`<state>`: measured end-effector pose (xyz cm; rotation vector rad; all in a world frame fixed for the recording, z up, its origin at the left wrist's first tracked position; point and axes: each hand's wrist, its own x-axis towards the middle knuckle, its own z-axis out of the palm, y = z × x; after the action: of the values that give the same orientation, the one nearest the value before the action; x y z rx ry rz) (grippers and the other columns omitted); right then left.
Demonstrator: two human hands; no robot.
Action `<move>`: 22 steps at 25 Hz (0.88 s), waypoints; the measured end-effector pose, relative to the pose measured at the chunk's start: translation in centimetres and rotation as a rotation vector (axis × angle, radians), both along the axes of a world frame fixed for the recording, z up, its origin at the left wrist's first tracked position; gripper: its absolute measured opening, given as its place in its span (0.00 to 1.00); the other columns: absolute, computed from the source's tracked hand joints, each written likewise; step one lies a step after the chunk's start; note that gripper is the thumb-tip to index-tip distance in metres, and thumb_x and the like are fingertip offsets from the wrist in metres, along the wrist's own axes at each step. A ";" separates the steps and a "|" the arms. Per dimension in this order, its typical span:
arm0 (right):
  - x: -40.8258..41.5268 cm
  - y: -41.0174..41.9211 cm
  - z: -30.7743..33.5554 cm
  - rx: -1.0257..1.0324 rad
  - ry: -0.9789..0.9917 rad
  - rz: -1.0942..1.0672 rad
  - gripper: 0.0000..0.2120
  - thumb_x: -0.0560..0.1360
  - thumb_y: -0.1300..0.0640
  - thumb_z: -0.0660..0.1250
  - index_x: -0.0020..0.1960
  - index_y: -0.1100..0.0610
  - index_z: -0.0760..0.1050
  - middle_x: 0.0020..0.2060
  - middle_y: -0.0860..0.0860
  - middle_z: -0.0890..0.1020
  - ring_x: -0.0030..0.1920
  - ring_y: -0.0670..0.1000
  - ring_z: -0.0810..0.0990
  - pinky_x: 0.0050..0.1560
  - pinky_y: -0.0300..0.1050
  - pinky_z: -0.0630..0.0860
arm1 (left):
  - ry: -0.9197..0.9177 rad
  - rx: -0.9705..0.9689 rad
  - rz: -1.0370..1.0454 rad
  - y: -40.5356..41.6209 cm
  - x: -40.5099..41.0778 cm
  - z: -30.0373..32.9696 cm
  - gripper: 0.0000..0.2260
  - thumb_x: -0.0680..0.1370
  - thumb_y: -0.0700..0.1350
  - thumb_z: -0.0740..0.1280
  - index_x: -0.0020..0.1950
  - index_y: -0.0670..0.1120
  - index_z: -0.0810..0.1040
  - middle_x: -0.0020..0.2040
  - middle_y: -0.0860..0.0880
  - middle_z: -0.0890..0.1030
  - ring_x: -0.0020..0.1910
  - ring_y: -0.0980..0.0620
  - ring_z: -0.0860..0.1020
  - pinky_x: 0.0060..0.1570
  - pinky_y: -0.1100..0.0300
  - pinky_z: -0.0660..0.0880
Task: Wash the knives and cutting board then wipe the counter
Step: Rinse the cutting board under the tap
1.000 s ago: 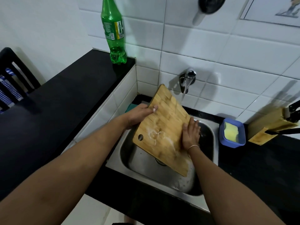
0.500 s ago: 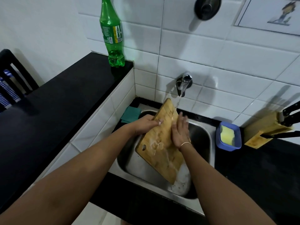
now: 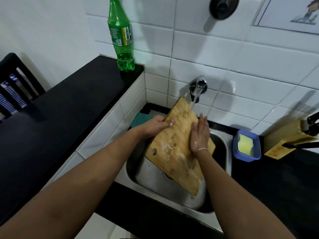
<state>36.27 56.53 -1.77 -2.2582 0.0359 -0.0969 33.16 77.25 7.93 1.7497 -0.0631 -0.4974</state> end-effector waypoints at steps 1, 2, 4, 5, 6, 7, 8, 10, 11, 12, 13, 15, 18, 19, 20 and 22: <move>-0.2 -1.4 -1.4 -0.030 0.072 -0.050 0.28 0.83 0.40 0.44 0.81 0.48 0.47 0.80 0.53 0.48 0.79 0.54 0.48 0.78 0.58 0.44 | 0.003 -0.024 0.021 0.6 0.0 0.1 0.18 0.79 0.57 0.66 0.55 0.43 0.81 0.49 0.46 0.85 0.49 0.46 0.84 0.50 0.53 0.81; -0.5 -2.8 -2.7 -0.044 0.171 -0.111 0.28 0.83 0.40 0.44 0.81 0.48 0.47 0.81 0.53 0.48 0.79 0.56 0.48 0.77 0.59 0.45 | 0.014 -0.052 0.040 1.2 0.0 0.2 0.17 0.78 0.57 0.66 0.54 0.43 0.82 0.47 0.47 0.85 0.48 0.46 0.84 0.48 0.54 0.82; -1.0 -4.4 -4.1 0.003 0.359 -0.219 0.30 0.83 0.39 0.44 0.81 0.49 0.46 0.80 0.56 0.47 0.79 0.60 0.47 0.77 0.59 0.45 | 0.041 -0.094 0.053 1.9 0.0 0.2 0.16 0.78 0.56 0.66 0.52 0.44 0.82 0.44 0.48 0.85 0.46 0.47 0.84 0.44 0.55 0.81; -0.9 -4.3 -4.0 0.032 0.408 -0.246 0.30 0.83 0.39 0.44 0.81 0.50 0.45 0.80 0.57 0.46 0.79 0.61 0.47 0.76 0.59 0.45 | 0.050 -0.099 0.048 2.0 0.1 0.3 0.16 0.78 0.57 0.67 0.52 0.44 0.82 0.45 0.48 0.85 0.46 0.46 0.84 0.44 0.54 0.81; -0.5 -3.7 -3.3 0.039 0.425 -0.264 0.31 0.83 0.39 0.44 0.81 0.52 0.44 0.80 0.58 0.46 0.79 0.62 0.46 0.76 0.59 0.45 | 0.054 -0.095 0.041 1.7 0.3 0.4 0.17 0.77 0.58 0.68 0.52 0.43 0.81 0.45 0.47 0.85 0.47 0.45 0.84 0.47 0.52 0.81; 0.1 -2.8 -2.1 0.031 0.422 -0.274 0.32 0.83 0.39 0.43 0.81 0.53 0.44 0.80 0.59 0.46 0.79 0.63 0.45 0.76 0.61 0.46 | 0.056 -0.086 0.033 1.3 0.5 0.4 0.19 0.77 0.58 0.68 0.53 0.43 0.81 0.46 0.46 0.84 0.48 0.44 0.83 0.51 0.49 0.80; 0.7 -1.6 -0.6 0.025 0.401 -0.269 0.32 0.82 0.38 0.43 0.81 0.54 0.44 0.80 0.59 0.46 0.79 0.64 0.45 0.76 0.63 0.46 | 0.054 -0.078 0.025 0.7 0.7 0.5 0.20 0.77 0.59 0.68 0.54 0.41 0.81 0.47 0.45 0.84 0.49 0.44 0.83 0.54 0.47 0.79; 1.7 1.2 2.2 0.047 0.329 -0.208 0.33 0.82 0.38 0.43 0.81 0.54 0.43 0.80 0.59 0.45 0.78 0.65 0.43 0.76 0.63 0.45 | 0.043 -0.055 0.020 -0.3 1.2 0.7 0.22 0.79 0.57 0.65 0.57 0.38 0.81 0.49 0.43 0.83 0.50 0.43 0.83 0.56 0.46 0.78; 2.0 2.7 3.4 0.062 0.288 -0.165 0.33 0.82 0.38 0.43 0.81 0.53 0.42 0.80 0.59 0.44 0.78 0.64 0.42 0.76 0.63 0.44 | 0.041 -0.040 0.024 -0.8 1.3 0.8 0.23 0.81 0.57 0.64 0.58 0.36 0.80 0.49 0.42 0.83 0.49 0.44 0.83 0.55 0.47 0.79; 1.9 4.1 4.3 0.070 0.249 -0.114 0.33 0.82 0.38 0.44 0.81 0.53 0.40 0.80 0.58 0.42 0.78 0.64 0.40 0.76 0.63 0.42 | 0.048 -0.031 0.038 -1.2 1.4 0.7 0.24 0.81 0.57 0.63 0.59 0.35 0.80 0.50 0.41 0.84 0.49 0.43 0.83 0.54 0.47 0.79; 1.7 5.3 4.9 0.064 0.214 -0.056 0.33 0.82 0.38 0.45 0.81 0.52 0.39 0.80 0.58 0.41 0.78 0.63 0.38 0.76 0.64 0.41 | 0.059 -0.033 0.064 -1.6 1.5 0.5 0.24 0.82 0.57 0.62 0.60 0.35 0.79 0.52 0.41 0.84 0.51 0.42 0.83 0.55 0.47 0.80; 1.0 6.6 5.2 0.008 0.155 0.061 0.33 0.83 0.40 0.46 0.80 0.52 0.37 0.79 0.57 0.39 0.78 0.61 0.37 0.76 0.64 0.40 | 0.066 -0.047 0.137 -2.3 1.8 0.0 0.21 0.83 0.54 0.61 0.61 0.37 0.80 0.56 0.39 0.83 0.55 0.41 0.83 0.60 0.44 0.78; -0.6 5.4 4.1 -0.059 0.053 0.273 0.34 0.82 0.37 0.44 0.79 0.48 0.34 0.79 0.51 0.36 0.78 0.56 0.34 0.77 0.60 0.39 | 0.090 -0.046 0.258 -3.2 2.3 -0.8 0.18 0.84 0.52 0.60 0.60 0.39 0.81 0.56 0.37 0.83 0.56 0.39 0.82 0.62 0.40 0.76; -1.4 4.3 3.5 -0.056 0.010 0.362 0.35 0.80 0.33 0.44 0.79 0.46 0.33 0.79 0.48 0.35 0.78 0.53 0.33 0.77 0.56 0.38 | 0.101 -0.020 0.285 -3.4 2.5 -0.9 0.19 0.83 0.53 0.61 0.60 0.39 0.81 0.56 0.37 0.83 0.56 0.39 0.82 0.62 0.40 0.76; -2.1 3.0 2.7 -0.075 -0.031 0.444 0.36 0.79 0.31 0.44 0.79 0.44 0.32 0.79 0.46 0.34 0.78 0.50 0.32 0.77 0.54 0.37 | 0.110 0.008 0.298 -3.6 2.7 -1.1 0.19 0.83 0.53 0.61 0.59 0.38 0.81 0.55 0.37 0.83 0.56 0.39 0.82 0.62 0.40 0.76; -3.1 0.3 1.0 -0.159 -0.040 0.518 0.38 0.78 0.29 0.44 0.78 0.43 0.31 0.78 0.44 0.34 0.78 0.48 0.32 0.77 0.51 0.37 | 0.125 0.042 0.274 -3.9 3.3 -1.2 0.19 0.82 0.54 0.63 0.56 0.39 0.82 0.53 0.38 0.84 0.53 0.39 0.83 0.60 0.41 0.78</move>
<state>33.20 56.80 -0.74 -2.3486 -0.5926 0.1370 36.46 73.40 6.72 1.7307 0.2740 -0.4071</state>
